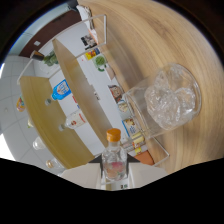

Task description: Make me a cup of Mount Fuji.

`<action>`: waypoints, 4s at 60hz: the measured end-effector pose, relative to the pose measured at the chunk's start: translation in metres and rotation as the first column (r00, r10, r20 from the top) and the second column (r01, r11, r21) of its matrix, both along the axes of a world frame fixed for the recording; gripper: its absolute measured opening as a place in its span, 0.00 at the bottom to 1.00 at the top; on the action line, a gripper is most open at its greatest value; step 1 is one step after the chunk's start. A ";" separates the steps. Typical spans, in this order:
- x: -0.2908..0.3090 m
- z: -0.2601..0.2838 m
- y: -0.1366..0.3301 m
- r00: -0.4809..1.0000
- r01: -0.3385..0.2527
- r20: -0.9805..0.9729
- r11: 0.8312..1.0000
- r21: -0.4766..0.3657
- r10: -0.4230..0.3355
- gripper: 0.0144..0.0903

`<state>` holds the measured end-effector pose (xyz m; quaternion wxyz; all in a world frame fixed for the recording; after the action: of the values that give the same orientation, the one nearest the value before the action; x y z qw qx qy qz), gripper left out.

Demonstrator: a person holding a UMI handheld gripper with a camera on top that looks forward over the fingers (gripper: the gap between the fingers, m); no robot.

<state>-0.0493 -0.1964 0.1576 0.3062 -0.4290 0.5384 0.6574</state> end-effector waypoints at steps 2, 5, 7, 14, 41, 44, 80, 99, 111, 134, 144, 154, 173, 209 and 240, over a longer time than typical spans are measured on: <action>0.001 -0.001 0.000 1.000 -0.004 -0.021 1.000 -0.003 0.004 0.28; 0.001 -0.002 0.001 0.999 -0.003 -0.046 1.000 -0.011 0.003 0.27; 0.003 -0.001 0.002 0.998 0.001 -0.056 1.000 -0.010 -0.001 0.28; 0.004 0.002 0.003 1.000 0.009 -0.021 1.000 -0.010 -0.010 0.28; -0.066 0.066 -0.010 0.216 -0.114 0.973 0.988 0.108 -0.081 0.28; -0.083 0.051 -0.009 0.064 -0.153 0.996 0.985 0.079 -0.070 0.28; -0.155 -0.134 -0.002 -0.442 -0.183 0.874 0.933 -0.310 0.203 0.28; -0.155 -0.146 -0.012 -0.417 -0.190 0.868 0.908 -0.373 0.270 0.29; -0.156 -0.145 -0.024 -0.430 -0.224 0.866 0.900 -0.375 0.254 0.38; -0.100 -0.031 -0.075 -0.388 -0.269 0.917 0.941 -0.203 0.087 0.94; -0.012 -0.014 -0.094 -0.442 -0.205 0.896 0.966 -0.157 0.052 0.94; 0.071 -0.021 -0.099 -0.466 -0.132 0.875 0.968 -0.212 0.128 0.93; 0.151 0.062 -0.008 -0.441 -0.075 0.897 0.996 -0.052 0.013 0.93; 0.170 0.029 0.097 -0.468 -0.105 0.884 0.993 -0.061 0.005 0.30; 0.165 0.007 -0.005 -0.453 -0.083 0.888 0.988 -0.127 0.076 0.29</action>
<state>0.1152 -0.2014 0.1649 0.5682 -0.8228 -0.0126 0.0040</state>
